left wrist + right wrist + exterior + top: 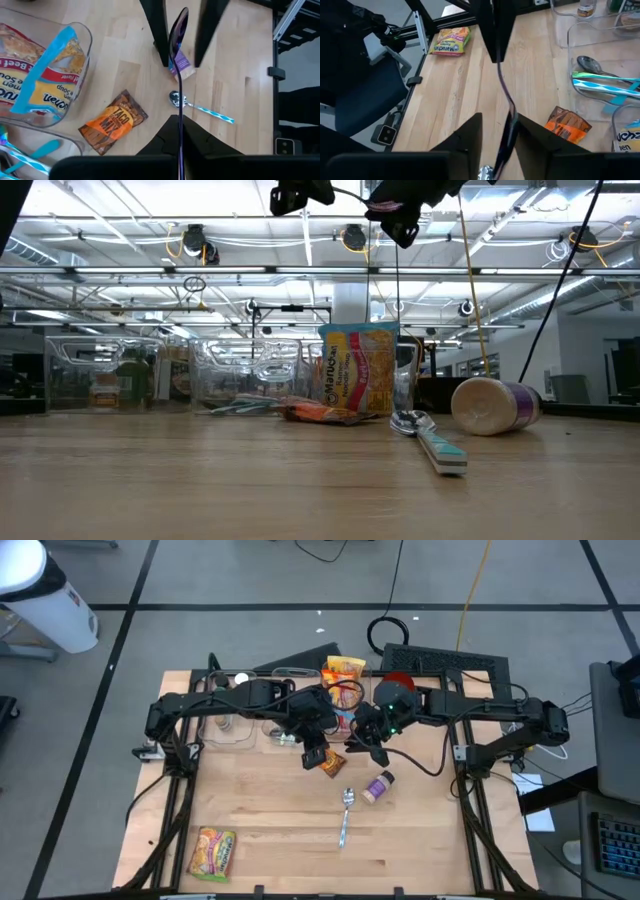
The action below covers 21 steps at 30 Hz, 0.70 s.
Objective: Pick & Place Food Item
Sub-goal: Put the purple and blue spoon into the middle transparent bin
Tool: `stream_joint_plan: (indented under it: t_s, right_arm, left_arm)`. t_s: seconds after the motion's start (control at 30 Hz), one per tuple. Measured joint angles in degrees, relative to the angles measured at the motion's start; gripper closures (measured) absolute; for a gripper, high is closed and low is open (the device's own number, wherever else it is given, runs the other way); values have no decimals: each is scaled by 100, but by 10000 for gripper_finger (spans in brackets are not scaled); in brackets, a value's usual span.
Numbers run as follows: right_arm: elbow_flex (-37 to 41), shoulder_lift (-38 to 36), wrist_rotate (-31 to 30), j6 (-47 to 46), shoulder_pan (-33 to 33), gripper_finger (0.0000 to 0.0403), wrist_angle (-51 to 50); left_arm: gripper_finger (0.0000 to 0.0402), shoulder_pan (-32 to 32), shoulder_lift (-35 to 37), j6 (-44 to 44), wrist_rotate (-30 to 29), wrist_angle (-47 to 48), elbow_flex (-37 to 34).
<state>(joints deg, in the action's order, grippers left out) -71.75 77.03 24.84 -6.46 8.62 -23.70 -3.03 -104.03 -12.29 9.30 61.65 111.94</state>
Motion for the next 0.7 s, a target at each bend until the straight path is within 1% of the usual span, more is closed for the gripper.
stream_joint_plan:
  t_s: [0.17, 0.33, 0.53, 0.7]
  right_arm:
    - [0, 0, -41, -16, 2, 264, 127]
    - [0, -22, -70, -26, 106, 237, 156]
    - [2, -207, -77, -33, 458, 220, 3]
    - [2, -387, -83, -14, 804, 219, -168]
  left_arm:
    - [400, -24, 0, 41, -57, 176, 0]
    - [400, -108, 3, 68, -67, 458, 0]
    - [401, -245, 156, 133, -194, 576, -4]
    - [401, -400, 388, 200, -206, 624, -7]
